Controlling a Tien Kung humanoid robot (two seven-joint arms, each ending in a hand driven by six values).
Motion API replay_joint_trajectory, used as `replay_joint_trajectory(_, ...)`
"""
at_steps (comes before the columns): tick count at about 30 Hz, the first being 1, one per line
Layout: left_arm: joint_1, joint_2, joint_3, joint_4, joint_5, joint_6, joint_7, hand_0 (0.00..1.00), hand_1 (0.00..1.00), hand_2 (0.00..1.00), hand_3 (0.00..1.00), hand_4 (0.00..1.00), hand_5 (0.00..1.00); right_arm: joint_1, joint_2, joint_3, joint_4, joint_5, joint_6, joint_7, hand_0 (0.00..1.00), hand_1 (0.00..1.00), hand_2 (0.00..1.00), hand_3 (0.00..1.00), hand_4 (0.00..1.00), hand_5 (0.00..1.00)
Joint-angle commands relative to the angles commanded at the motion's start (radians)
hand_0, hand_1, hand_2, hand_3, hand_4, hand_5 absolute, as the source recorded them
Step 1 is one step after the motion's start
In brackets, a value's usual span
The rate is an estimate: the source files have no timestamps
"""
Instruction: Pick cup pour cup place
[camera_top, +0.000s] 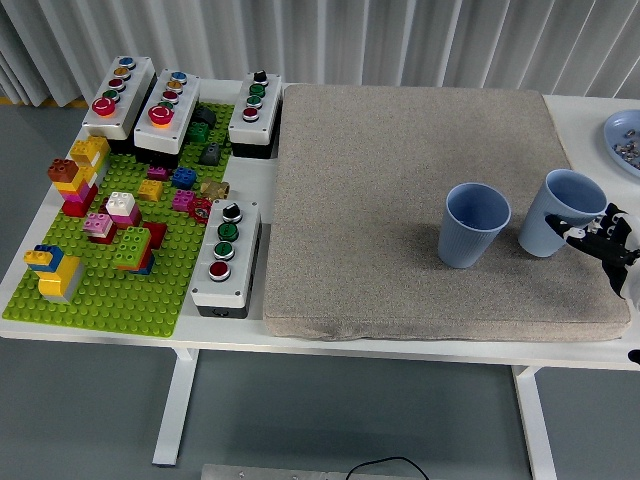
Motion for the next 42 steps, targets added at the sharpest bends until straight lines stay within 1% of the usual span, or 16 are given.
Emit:
replay_joint_trajectory(4,0.001,0.0,0.001,-0.001,-0.001,0.0,0.0,0.699,0.712,0.722,0.626,0.492,0.922,-0.003,0.006,-0.009,-0.007,0.002,0.001,0.009,0.807,0.654,0.53,0.581,0.603,0.002)
replay_joint_trajectory(12,0.001,0.002,0.004,-0.001,-0.005,0.0,-0.002,0.698,0.712,0.722,0.626,0.492,0.922,0.0,0.003,-0.007,0.001,0.015,0.013,0.018,0.817,0.668,0.54,0.596,0.603,0.002)
replay_joint_trajectory(13,0.001,0.002,0.004,-0.001,-0.006,0.0,-0.002,0.699,0.713,0.721,0.626,0.492,0.922,0.0,0.003,-0.006,0.004,0.013,0.014,0.018,0.824,0.694,0.584,0.682,0.605,0.002)
replay_joint_trajectory(18,0.001,0.001,0.008,-0.001,-0.01,0.0,-0.003,0.699,0.713,0.721,0.626,0.492,0.922,-0.003,-0.003,0.003,0.012,0.016,0.051,0.011,0.824,0.694,0.584,0.682,0.605,0.002)
replay_joint_trajectory(19,0.001,0.001,0.008,-0.001,-0.011,0.0,-0.003,0.699,0.712,0.722,0.626,0.493,0.923,-0.003,-0.004,0.005,0.014,0.012,0.057,0.006,0.844,0.768,0.698,0.774,0.676,0.1)
replay_joint_trajectory(30,-0.001,0.0,0.01,-0.001,-0.012,-0.001,-0.004,0.699,0.712,0.722,0.626,0.493,0.924,-0.002,-0.008,0.019,0.005,0.007,0.068,-0.007,0.845,0.768,0.696,0.775,0.678,0.1)
replay_joint_trajectory(31,-0.001,0.0,0.011,-0.001,-0.012,-0.001,-0.004,0.7,0.712,0.722,0.626,0.492,0.926,-0.001,-0.008,0.02,0.003,0.007,0.069,-0.007,0.853,0.779,0.707,0.781,0.7,0.127)
replay_joint_trajectory(36,-0.001,0.0,0.012,-0.001,-0.015,-0.001,-0.005,0.7,0.712,0.722,0.626,0.492,0.926,-0.001,-0.009,0.024,0.001,-0.005,0.075,-0.015,0.853,0.779,0.707,0.781,0.7,0.127)
replay_joint_trajectory(37,-0.001,0.0,0.012,-0.001,-0.015,-0.001,-0.005,0.7,0.713,0.723,0.626,0.493,0.926,-0.001,-0.009,0.024,0.001,-0.01,0.081,-0.02,0.857,0.787,0.719,0.792,0.732,0.169)
replay_joint_trajectory(42,-0.001,0.0,0.013,0.0,-0.017,-0.001,-0.005,0.7,0.713,0.723,0.626,0.493,0.926,-0.001,-0.011,0.029,0.002,-0.029,0.115,-0.029,0.857,0.787,0.719,0.792,0.732,0.169)
